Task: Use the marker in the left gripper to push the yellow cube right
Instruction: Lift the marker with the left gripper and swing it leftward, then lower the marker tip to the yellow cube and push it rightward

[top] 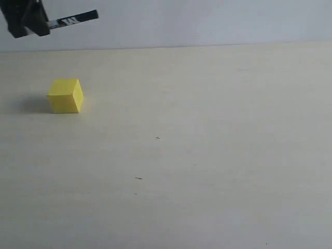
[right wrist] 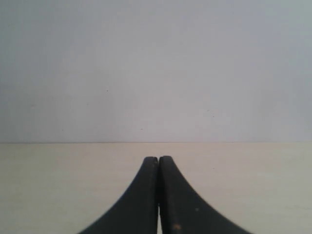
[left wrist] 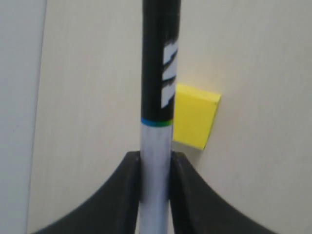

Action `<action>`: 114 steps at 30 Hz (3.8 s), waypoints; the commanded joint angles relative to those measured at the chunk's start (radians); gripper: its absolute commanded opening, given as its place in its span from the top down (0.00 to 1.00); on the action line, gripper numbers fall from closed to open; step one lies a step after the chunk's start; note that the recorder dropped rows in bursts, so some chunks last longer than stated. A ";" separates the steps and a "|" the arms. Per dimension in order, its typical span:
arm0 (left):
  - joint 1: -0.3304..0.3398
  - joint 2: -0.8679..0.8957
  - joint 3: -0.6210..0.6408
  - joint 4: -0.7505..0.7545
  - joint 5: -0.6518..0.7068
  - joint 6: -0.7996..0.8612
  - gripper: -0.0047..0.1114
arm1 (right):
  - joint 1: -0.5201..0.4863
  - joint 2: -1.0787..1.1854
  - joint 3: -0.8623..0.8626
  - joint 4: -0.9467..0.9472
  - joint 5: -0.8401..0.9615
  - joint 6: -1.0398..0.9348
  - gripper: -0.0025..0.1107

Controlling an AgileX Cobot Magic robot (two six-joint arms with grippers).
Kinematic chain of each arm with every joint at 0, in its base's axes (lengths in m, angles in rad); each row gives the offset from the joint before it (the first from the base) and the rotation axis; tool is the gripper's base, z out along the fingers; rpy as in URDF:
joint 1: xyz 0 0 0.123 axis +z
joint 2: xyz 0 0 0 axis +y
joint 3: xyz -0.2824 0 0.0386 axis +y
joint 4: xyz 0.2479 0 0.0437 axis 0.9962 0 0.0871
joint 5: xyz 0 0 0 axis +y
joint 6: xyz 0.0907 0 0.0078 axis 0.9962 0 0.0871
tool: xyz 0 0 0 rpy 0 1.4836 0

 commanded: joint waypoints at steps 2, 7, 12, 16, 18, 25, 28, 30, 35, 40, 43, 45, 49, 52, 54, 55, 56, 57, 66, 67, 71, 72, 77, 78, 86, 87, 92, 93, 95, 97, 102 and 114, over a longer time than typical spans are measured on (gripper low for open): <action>0.094 0.024 0.003 0.096 0.001 0.151 0.96 | -0.005 -0.007 0.005 -0.001 -0.005 -0.003 0.98; 0.164 0.088 0.003 0.143 -0.005 0.196 0.96 | -0.005 -0.007 0.005 -0.001 -0.005 -0.003 0.98; 0.237 0.144 0.003 0.066 0.001 0.288 0.96 | -0.005 -0.007 0.005 -0.001 -0.005 -0.003 0.98; 0.305 0.172 0.003 0.040 0.001 0.335 0.96 | -0.005 -0.007 0.005 -0.001 -0.005 -0.003 0.98; 0.325 0.191 0.003 0.040 0.000 0.354 0.96 | -0.005 -0.007 0.005 -0.001 -0.005 -0.003 0.98; 0.337 0.276 0.003 0.071 -0.067 0.368 0.96 | -0.005 -0.007 0.005 -0.001 -0.005 -0.003 0.98; 0.339 0.303 0.003 0.071 -0.069 0.382 0.96 | -0.005 -0.007 0.005 -0.001 -0.005 -0.003 0.98; 0.341 0.322 0.003 0.067 -0.072 0.396 0.96 | -0.005 -0.007 0.005 -0.001 -0.005 -0.003 0.98; 0.341 0.357 0.003 0.070 -0.094 0.413 0.96 | -0.005 -0.007 0.005 -0.001 -0.005 -0.003 0.98; 0.339 0.364 0.003 0.065 -0.094 0.413 0.96 | -0.005 -0.007 0.005 -0.001 -0.005 -0.003 0.98; 0.327 0.370 0.003 0.065 -0.094 0.413 0.96 | -0.005 -0.007 0.005 -0.001 -0.005 -0.003 0.98; 0.304 0.373 0.003 0.065 -0.092 0.411 0.96 | -0.005 -0.007 0.005 -0.001 -0.005 -0.003 0.98; 0.234 0.376 0.003 0.062 -0.107 0.406 0.96 | -0.005 -0.007 0.005 -0.001 -0.005 -0.003 0.98; 0.183 0.376 0.003 0.059 -0.112 0.406 0.96 | -0.005 -0.007 0.005 -0.001 -0.005 -0.003 0.98; 0.161 0.376 0.003 0.050 -0.116 0.408 0.96 | -0.005 -0.007 0.005 -0.001 -0.005 -0.003 0.98; 0.158 0.376 0.003 0.050 -0.120 0.408 0.96 | -0.005 -0.007 0.005 -0.001 -0.005 -0.003 0.98; 0.158 0.376 0.003 0.050 -0.128 0.408 0.96 | -0.005 -0.007 0.005 -0.001 -0.005 -0.003 0.98; 0.160 0.376 0.003 0.056 -0.127 0.408 0.96 | -0.005 -0.007 0.005 -0.001 -0.005 -0.003 0.98; 0.262 0.376 0.003 0.050 -0.085 0.380 0.96 | -0.005 -0.007 0.005 -0.001 -0.005 -0.003 0.98; 0.262 0.376 0.003 0.050 -0.081 0.370 0.96 | -0.005 -0.007 0.005 -0.001 -0.005 -0.003 0.98; 0.248 0.376 0.003 0.039 -0.072 0.364 0.96 | -0.005 -0.007 0.005 -0.001 -0.005 -0.003 0.98; 0.237 0.376 0.003 0.029 -0.072 0.364 0.96 | -0.005 -0.007 0.005 -0.001 -0.005 -0.003 0.98; 0.170 0.376 0.003 -0.007 -0.074 0.364 0.96 | -0.005 -0.007 0.005 -0.001 -0.005 -0.003 0.98; 0.152 0.376 0.003 -0.014 -0.074 0.364 0.96 | -0.005 -0.007 0.005 -0.001 -0.005 -0.003 0.98; 0.067 0.376 0.003 -0.006 -0.111 0.366 0.96 | -0.005 -0.007 0.005 -0.001 -0.005 -0.003 0.98; 0.079 0.376 0.001 -0.003 -0.111 0.366 0.96 | -0.005 -0.007 0.005 -0.001 -0.005 -0.003 0.98; 0.161 0.376 0.001 -0.003 -0.088 0.364 0.96 | -0.005 -0.007 0.005 -0.001 -0.005 -0.003 0.98; 0.182 0.376 0.001 -0.003 -0.077 0.364 0.96 | -0.005 -0.007 0.005 -0.001 -0.011 -0.003 0.98; 0.206 0.376 0.001 -0.003 -0.057 0.364 0.96 | -0.005 -0.007 0.005 -0.001 -0.017 -0.003 0.98; 0.218 0.376 0.001 -0.011 -0.042 0.364 0.96 | -0.005 -0.007 0.005 -0.001 -0.006 -0.003 0.98; 0.141 0.376 0.001 -0.022 -0.049 0.360 0.96 | -0.005 -0.007 0.005 -0.001 -0.006 -0.003 0.98; 0.070 0.376 -0.003 -0.015 -0.083 0.319 0.96 | -0.005 -0.007 0.005 -0.001 -0.006 -0.003 0.98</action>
